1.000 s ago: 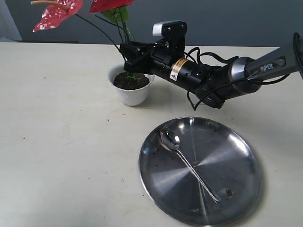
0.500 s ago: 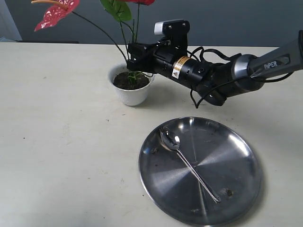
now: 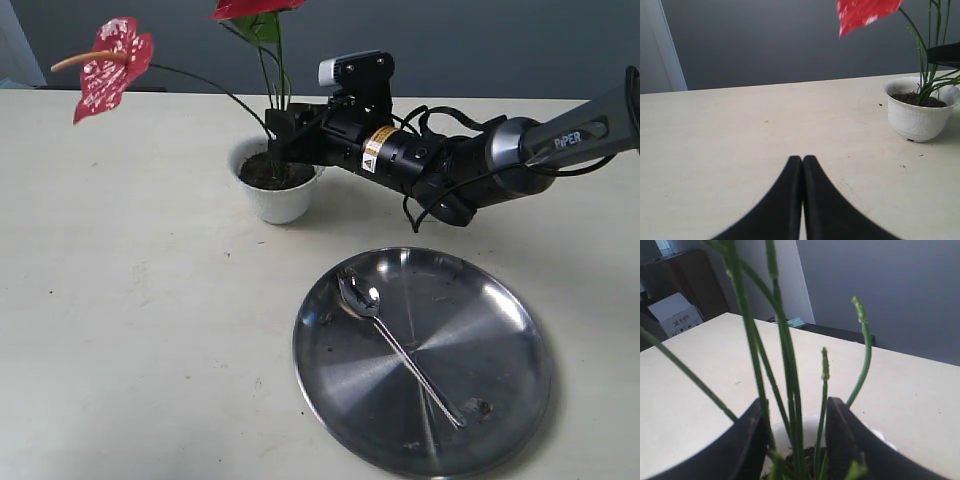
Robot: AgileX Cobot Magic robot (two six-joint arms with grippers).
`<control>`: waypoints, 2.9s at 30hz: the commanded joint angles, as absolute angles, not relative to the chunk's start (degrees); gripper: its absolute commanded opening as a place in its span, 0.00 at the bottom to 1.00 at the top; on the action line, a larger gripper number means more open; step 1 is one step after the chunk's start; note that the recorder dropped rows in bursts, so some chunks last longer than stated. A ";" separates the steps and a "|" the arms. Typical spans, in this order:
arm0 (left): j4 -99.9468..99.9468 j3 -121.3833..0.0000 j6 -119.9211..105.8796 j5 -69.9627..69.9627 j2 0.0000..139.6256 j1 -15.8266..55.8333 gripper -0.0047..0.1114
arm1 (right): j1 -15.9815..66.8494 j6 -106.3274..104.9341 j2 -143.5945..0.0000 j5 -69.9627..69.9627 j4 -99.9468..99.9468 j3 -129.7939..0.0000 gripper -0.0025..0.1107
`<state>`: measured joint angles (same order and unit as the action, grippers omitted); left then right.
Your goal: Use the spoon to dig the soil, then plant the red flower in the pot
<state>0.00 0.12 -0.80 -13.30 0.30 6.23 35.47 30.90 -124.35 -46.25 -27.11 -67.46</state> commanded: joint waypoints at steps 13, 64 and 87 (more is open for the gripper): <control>0.00 0.00 -0.58 -13.30 0.00 6.39 0.04 | 35.31 29.23 -117.25 -40.49 -28.01 -67.15 0.36; 0.00 0.00 -0.58 -13.30 0.00 6.39 0.04 | 35.31 33.18 -67.70 1.46 -32.82 -41.23 0.02; 0.00 0.00 -0.58 -13.30 0.00 6.39 0.04 | 36.17 33.47 -50.19 7.29 -26.27 -39.17 0.02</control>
